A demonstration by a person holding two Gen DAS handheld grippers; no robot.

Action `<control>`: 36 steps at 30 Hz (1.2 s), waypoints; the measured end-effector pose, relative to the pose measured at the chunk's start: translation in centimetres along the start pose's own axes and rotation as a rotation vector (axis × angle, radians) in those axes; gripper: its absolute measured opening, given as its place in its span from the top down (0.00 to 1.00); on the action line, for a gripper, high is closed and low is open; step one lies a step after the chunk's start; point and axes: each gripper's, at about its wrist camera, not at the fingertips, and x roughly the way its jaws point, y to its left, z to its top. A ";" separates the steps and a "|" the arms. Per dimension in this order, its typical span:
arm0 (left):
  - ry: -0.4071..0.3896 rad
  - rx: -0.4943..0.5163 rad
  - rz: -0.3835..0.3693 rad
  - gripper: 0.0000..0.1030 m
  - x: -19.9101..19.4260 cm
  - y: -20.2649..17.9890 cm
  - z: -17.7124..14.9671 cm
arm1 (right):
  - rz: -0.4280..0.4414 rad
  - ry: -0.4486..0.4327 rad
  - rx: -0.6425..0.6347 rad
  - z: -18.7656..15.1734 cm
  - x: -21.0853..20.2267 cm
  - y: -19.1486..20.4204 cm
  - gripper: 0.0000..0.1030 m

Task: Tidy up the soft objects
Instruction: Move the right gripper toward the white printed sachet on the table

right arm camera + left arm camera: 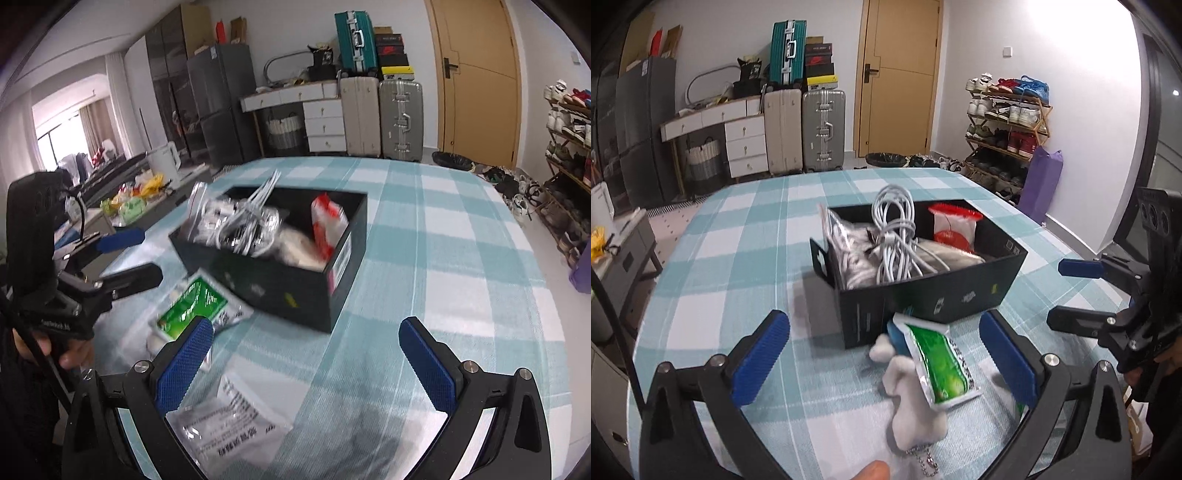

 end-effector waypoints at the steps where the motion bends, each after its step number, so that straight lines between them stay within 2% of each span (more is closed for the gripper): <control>1: 0.000 0.001 -0.006 0.00 -0.1 0.0 -0.2 | 0.006 0.003 -0.002 -0.3 0.0 0.1 0.01; 9: 0.013 0.028 -0.004 0.00 -0.6 -0.5 -1.7 | 0.033 0.031 -0.069 -1.4 0.0 1.3 0.01; 16: 0.030 0.038 0.001 0.00 -0.3 -0.5 -2.1 | 0.085 0.106 -0.107 -2.3 1.1 1.8 0.01; 20: 0.040 0.038 -0.010 0.00 -0.2 -0.3 -2.1 | 0.107 0.112 -0.150 -2.6 0.9 2.4 0.01; 36: 0.092 0.012 -0.065 0.00 0.7 0.2 -2.8 | 0.170 0.246 -0.256 -4.5 2.3 4.1 0.01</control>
